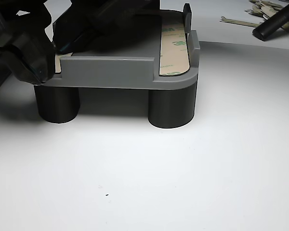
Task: Peel off protective film from adhesive tape.
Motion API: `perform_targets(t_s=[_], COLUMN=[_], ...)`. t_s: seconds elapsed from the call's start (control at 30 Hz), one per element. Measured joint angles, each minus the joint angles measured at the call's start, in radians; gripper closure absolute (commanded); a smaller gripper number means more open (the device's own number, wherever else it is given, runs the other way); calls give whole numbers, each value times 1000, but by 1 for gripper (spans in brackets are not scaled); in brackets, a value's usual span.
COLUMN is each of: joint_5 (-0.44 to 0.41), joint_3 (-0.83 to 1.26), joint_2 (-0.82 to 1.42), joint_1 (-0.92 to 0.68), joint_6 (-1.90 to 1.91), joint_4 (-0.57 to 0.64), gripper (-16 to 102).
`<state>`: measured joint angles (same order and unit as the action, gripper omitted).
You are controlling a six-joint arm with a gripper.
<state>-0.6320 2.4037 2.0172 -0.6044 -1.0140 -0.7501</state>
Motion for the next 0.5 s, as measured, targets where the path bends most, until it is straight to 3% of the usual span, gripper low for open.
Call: perform_targets(t_s=[0.5], joint_5=[-6], joint_3=[0], joint_2=[0], joint_1=[0], joint_6=[-5], joint_4=[0], gripper=[97])
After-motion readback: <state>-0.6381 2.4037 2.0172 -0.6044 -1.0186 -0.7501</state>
